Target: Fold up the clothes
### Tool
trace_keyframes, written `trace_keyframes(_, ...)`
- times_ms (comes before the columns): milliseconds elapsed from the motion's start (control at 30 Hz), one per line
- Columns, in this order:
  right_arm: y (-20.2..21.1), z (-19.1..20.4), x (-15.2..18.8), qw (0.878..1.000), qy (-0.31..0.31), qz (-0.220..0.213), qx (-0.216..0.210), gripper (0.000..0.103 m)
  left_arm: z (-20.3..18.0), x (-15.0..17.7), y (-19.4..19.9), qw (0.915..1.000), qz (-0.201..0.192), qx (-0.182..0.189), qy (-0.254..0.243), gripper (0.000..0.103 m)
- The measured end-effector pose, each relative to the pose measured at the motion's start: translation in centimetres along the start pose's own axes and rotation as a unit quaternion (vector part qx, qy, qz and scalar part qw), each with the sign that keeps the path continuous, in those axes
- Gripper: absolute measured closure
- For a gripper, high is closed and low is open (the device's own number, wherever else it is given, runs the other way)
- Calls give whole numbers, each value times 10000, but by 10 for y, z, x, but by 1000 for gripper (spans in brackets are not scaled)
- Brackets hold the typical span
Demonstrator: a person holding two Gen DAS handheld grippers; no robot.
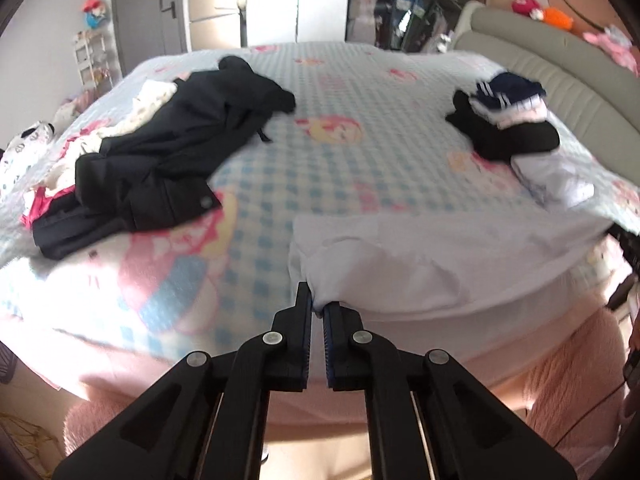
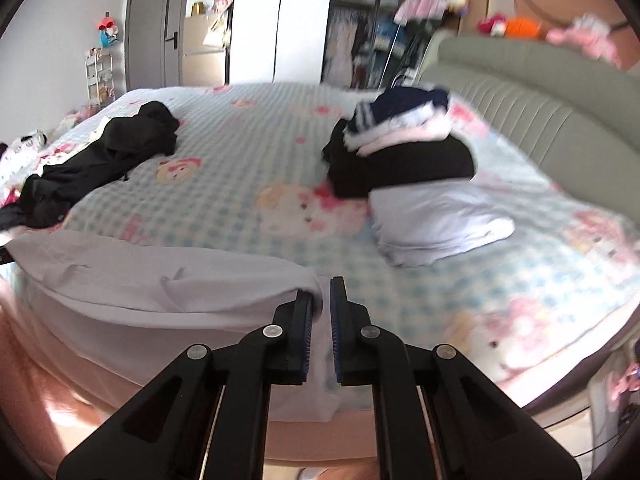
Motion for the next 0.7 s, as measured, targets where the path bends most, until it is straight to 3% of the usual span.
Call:
trace_keyframes(100,-28,-5,44,9972,-181,728,-15,96,3,32,-32,9987,481,-191,-33,97)
trace_keyframes(167,-45,-8,72,9922,-301,1211,-26,96,9,38,-39,9981,459,-401,18,97)
trace_keyframes(233,-43,-15,77,9890,-821,1202,-275,96,14,35,-35,9984,424,-352,131,97)
trace_keyframes(300,-41,-23,82,9825,-1339,1188,-523,83,17,35,-37,9980,530,-270,205,93)
trace_keyframes(367,-42,-25,81,9802,-1410,1282,-543,69,16,39,-38,9974,634,-229,259,88)
trace_keyframes(400,-43,-26,81,9790,-1446,1329,-553,68,16,41,-38,9970,687,-209,286,85)
trace_keyframes(433,-39,-22,80,9789,-1439,1317,-601,68,17,38,-33,9978,551,-183,329,78)
trace_keyframes(467,-35,-19,78,9789,-1433,1305,-648,67,17,33,-22,9991,234,-142,325,59)
trace_keyframes(533,-27,-15,76,9810,-1378,1223,-609,57,11,24,1,9991,-350,-115,202,32)
trace_keyframes(600,-13,-10,68,9880,-1118,987,-391,40,8,23,9,9983,-496,-321,5,32)
trace_keyframes(700,-5,1,59,9941,-725,777,-230,40,7,21,18,9969,-688,-376,35,36)
Point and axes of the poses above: each gripper's, at about its wrist camera, not at the fingertips, and y roughly against the way its jaws point, z to its left, x to its underside, the point moved 10 cm from there along -y, roughly the way its jaws point, and after that the axes turned 9 degrees about -x, right-handed, at the moved point
